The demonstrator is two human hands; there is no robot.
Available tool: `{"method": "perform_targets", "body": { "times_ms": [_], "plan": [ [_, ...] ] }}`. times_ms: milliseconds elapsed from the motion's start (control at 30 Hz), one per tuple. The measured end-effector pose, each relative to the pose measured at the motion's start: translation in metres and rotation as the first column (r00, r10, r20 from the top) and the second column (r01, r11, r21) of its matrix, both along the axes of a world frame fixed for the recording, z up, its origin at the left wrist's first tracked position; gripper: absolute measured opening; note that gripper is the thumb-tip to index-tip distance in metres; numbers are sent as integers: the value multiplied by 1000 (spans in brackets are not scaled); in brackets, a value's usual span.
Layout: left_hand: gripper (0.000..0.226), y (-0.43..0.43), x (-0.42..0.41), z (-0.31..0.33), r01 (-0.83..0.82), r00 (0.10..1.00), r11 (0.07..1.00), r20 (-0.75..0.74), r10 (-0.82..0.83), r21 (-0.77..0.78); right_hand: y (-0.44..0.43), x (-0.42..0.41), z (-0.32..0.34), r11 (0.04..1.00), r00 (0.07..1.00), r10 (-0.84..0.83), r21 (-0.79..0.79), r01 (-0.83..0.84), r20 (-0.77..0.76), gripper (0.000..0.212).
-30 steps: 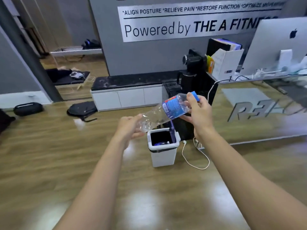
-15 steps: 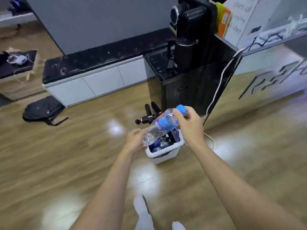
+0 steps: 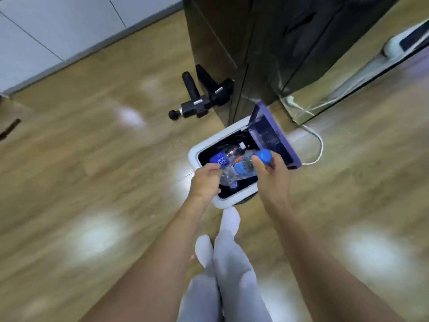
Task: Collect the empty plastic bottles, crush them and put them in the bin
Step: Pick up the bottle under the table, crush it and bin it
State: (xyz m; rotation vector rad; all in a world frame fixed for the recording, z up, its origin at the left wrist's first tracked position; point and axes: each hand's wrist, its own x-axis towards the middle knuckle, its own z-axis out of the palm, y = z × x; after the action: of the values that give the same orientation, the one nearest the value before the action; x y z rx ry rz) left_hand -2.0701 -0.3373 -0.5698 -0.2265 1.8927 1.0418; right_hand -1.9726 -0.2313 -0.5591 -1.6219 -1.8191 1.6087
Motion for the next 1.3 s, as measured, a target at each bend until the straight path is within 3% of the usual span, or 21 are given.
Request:
{"method": "perform_targets", "body": {
  "times_ms": [133, 200, 300, 400, 467, 567, 667, 733, 867, 1033, 1200, 1300],
  "plan": [
    [30, 14, -13, -52, 109, 994, 994, -3, -109, -26, 14, -34, -83, 998, 978, 54, -22, -51, 203, 31],
    [31, 17, -17, -69, 166, 986, 986, -12, -166, -10, 23, -49, -116, 991, 949, 88, -119, -54, 302, 39],
    [35, 20, -21, -86, 289, 956, 957, -42, -290, -11, 32, -59, -144, 962, 930, 67, -271, 36, 362, 54],
    [39, 18, -28, -93, 438, 890, 894, -93, -446, -96, 26, -61, -137, 968, 928, 57, -250, 40, 369, 53],
    [41, 14, -32, -90, 481, 865, 869, -97, -492, -117, 14, -61, -107, 993, 951, 47, -116, -12, 307, 39],
    [41, 9, -35, -80, 505, 848, 853, -112, -519, -129, -3, -64, -41, 965, 994, 10, 258, -37, 105, 28],
    [45, -1, -36, -67, 566, 793, 802, -141, -593, -190, -1, -68, 22, 759, 997, -24, 648, 65, -71, 30],
    [46, -9, -34, -60, 601, 759, 770, -149, -634, -216, 10, -68, 41, 666, 998, -57, 744, 51, -17, 33],
    [45, -30, -32, -57, 615, 713, 737, -200, -672, -280, 10, -66, 26, 799, 887, -24, 542, -260, 461, 39],
    [45, -63, -35, -74, 545, 660, 718, -306, -686, -433, -62, -67, -29, 803, 832, 248, 376, -463, 496, 35],
    [73, -91, -39, -104, 645, 464, 576, -342, -817, -502, -104, -55, -95, 766, 644, 477, 77, -639, 599, 53],
    [77, -94, -39, -112, 741, 299, 471, -393, -870, -479, -111, -46, -113, 728, 593, 500, 65, -682, 632, 58]
  ]
}}
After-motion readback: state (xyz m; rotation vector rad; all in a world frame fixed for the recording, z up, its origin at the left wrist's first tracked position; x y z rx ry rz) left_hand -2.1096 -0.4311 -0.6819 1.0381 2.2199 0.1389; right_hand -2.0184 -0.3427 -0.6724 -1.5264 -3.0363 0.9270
